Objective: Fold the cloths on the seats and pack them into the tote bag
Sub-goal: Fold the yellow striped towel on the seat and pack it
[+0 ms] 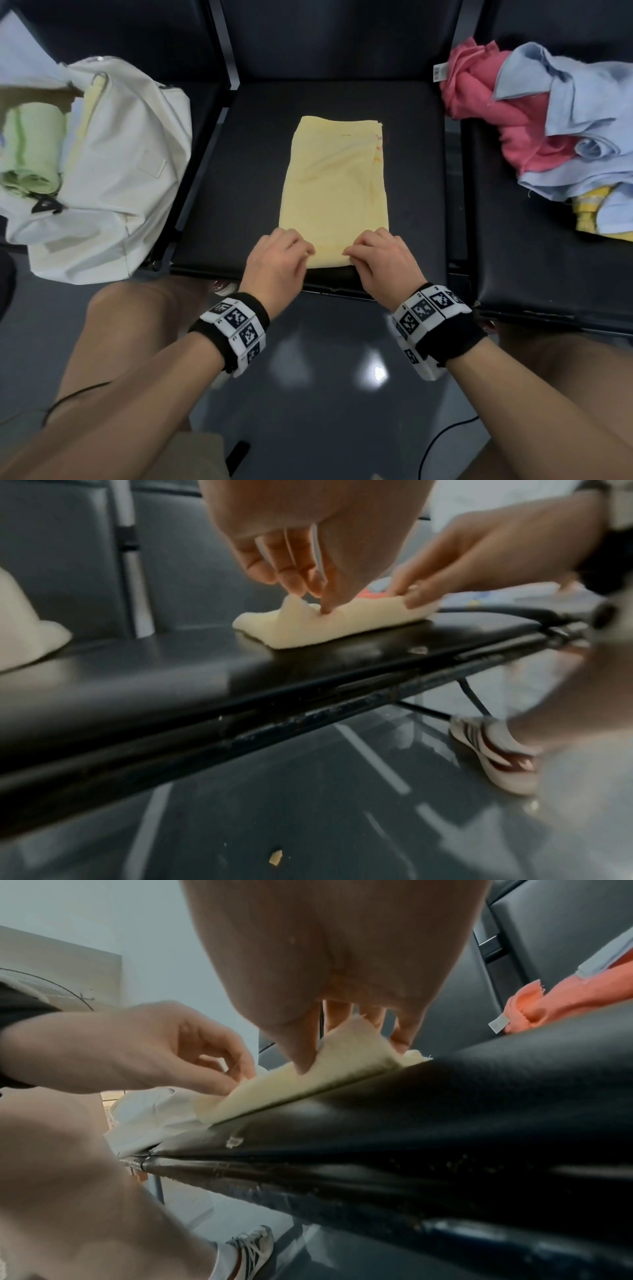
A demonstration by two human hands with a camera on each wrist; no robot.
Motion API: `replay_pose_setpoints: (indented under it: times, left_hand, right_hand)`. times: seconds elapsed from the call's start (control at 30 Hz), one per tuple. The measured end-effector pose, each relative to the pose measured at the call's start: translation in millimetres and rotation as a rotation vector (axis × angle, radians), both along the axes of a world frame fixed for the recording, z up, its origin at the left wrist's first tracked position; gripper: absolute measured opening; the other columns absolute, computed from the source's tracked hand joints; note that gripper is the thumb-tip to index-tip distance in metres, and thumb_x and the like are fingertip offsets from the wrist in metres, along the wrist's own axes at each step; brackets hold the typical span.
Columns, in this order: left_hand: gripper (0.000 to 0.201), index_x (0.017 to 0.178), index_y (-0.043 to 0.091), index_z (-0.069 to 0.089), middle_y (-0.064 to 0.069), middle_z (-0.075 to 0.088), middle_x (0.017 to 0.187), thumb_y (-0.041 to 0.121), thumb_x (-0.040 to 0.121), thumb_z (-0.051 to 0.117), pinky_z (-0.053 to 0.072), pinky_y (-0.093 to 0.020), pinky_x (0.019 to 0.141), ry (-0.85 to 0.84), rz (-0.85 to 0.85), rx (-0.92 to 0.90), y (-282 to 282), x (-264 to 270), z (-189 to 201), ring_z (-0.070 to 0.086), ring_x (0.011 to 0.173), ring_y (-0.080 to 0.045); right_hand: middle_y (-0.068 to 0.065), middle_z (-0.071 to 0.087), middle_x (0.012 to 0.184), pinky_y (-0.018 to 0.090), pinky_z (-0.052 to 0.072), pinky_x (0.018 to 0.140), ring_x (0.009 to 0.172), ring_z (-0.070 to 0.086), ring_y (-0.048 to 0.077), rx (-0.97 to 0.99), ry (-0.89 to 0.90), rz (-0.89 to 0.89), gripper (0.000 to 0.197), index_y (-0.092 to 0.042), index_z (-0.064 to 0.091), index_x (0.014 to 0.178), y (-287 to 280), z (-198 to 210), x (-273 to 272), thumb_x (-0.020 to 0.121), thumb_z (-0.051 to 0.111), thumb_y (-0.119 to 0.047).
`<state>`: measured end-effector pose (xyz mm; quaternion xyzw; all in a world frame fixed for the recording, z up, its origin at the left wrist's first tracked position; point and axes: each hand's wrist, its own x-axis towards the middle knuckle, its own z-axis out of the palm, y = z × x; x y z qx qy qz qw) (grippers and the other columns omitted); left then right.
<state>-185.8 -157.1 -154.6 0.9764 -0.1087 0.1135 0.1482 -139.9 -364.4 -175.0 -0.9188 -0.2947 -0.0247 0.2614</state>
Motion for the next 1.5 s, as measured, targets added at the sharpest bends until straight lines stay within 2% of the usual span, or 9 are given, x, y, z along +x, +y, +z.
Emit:
replay_pose_setpoints:
  times: [0.33, 0.53, 0.7, 0.83, 0.93, 1.1, 1.27, 1.37, 1.5]
  left_hand:
    - [0.019, 0.094, 0.011, 0.070, -0.002, 0.065, 0.091, 0.003, 0.077, 0.074, 0.047, -0.034, 0.073, 0.019, -0.066, 0.010, -22, -8, -10, 0.060, 0.081, -0.023]
    - [0.024, 0.094, 0.016, 0.068, 0.003, 0.066, 0.088, -0.001, 0.078, 0.067, 0.029, -0.028, 0.075, 0.128, 0.008, 0.096, -28, -1, -4, 0.059, 0.083, -0.022]
    - [0.021, 0.109, 0.014, 0.064, 0.001, 0.065, 0.107, 0.007, 0.099, 0.047, 0.043, -0.037, 0.091, 0.490, 0.042, -0.114, -23, 12, 5, 0.056, 0.102, -0.021]
    - [0.021, 0.107, 0.017, 0.067, 0.012, 0.059, 0.080, 0.012, 0.101, 0.048, 0.041, -0.019, 0.067, 0.638, 0.084, -0.325, -13, 20, 9, 0.054, 0.071, -0.009]
    - [0.012, 0.101, 0.020, 0.066, 0.010, 0.059, 0.080, 0.013, 0.097, 0.057, 0.043, -0.022, 0.069, 0.552, 0.097, -0.325, -12, 22, 9, 0.054, 0.072, -0.010]
    - [0.009, 0.075, 0.014, 0.068, 0.000, 0.062, 0.077, 0.005, 0.079, 0.067, 0.048, -0.036, 0.064, 0.049, -0.078, 0.034, -22, 12, 2, 0.058, 0.072, -0.023]
    - [0.028, 0.089, 0.011, 0.068, -0.001, 0.063, 0.092, 0.036, 0.081, 0.059, 0.047, -0.036, 0.073, 0.115, -0.086, 0.129, -35, -3, -7, 0.057, 0.082, -0.022]
    - [0.020, 0.088, 0.012, 0.069, -0.002, 0.058, 0.095, 0.031, 0.081, 0.070, 0.044, -0.037, 0.075, 0.083, -0.064, 0.158, -35, 0, -8, 0.054, 0.087, -0.023]
    - [0.017, 0.085, 0.017, 0.069, 0.002, 0.060, 0.087, 0.029, 0.090, 0.058, 0.036, -0.035, 0.075, 0.027, -0.070, 0.204, -32, 7, -10, 0.054, 0.083, -0.022]
  right_hand:
    - [0.002, 0.064, 0.087, 0.040, 0.039, 0.078, 0.086, 0.055, 0.026, -0.063, 0.139, -0.034, 0.028, -0.015, 0.069, 0.099, 4, 2, 1, 0.096, 0.043, -0.024]
    - [-0.003, 0.060, 0.094, 0.035, 0.041, 0.077, 0.091, 0.052, 0.021, -0.009, 0.014, -0.077, 0.007, -0.018, 0.065, 0.093, 1, 8, -2, 0.085, 0.065, -0.018]
    - [-0.006, 0.062, 0.082, 0.037, 0.045, 0.075, 0.083, 0.056, 0.021, 0.000, -0.031, 0.049, 0.005, -0.020, 0.072, 0.077, 0, 9, -5, 0.076, 0.077, -0.018]
    - [-0.008, 0.065, 0.088, 0.035, 0.042, 0.076, 0.086, 0.058, 0.021, -0.026, 0.032, 0.069, 0.014, -0.022, 0.074, 0.091, -2, 6, -6, 0.078, 0.077, -0.020]
    - [-0.004, 0.066, 0.083, 0.038, 0.042, 0.074, 0.081, 0.058, 0.024, -0.009, 0.005, 0.034, 0.011, -0.021, 0.075, 0.096, 2, 5, -4, 0.089, 0.067, -0.017]
    - [-0.001, 0.066, 0.081, 0.040, 0.040, 0.077, 0.082, 0.058, 0.027, -0.045, 0.003, -0.051, 0.013, -0.018, 0.072, 0.097, 10, 1, -5, 0.092, 0.060, -0.016]
    - [-0.004, 0.065, 0.083, 0.038, 0.038, 0.087, 0.090, 0.054, 0.023, -0.047, 0.056, -0.142, 0.009, -0.017, 0.061, 0.098, 9, 7, -1, 0.091, 0.062, -0.024]
    - [-0.002, 0.062, 0.083, 0.040, 0.041, 0.083, 0.088, 0.054, 0.025, -0.034, -0.018, -0.198, 0.008, -0.017, 0.065, 0.082, 9, 5, -4, 0.085, 0.070, -0.023]
    - [0.001, 0.059, 0.089, 0.043, 0.044, 0.082, 0.091, 0.053, 0.026, -0.012, -0.039, -0.175, 0.012, -0.015, 0.071, 0.078, 5, 6, 0, 0.085, 0.070, -0.024]
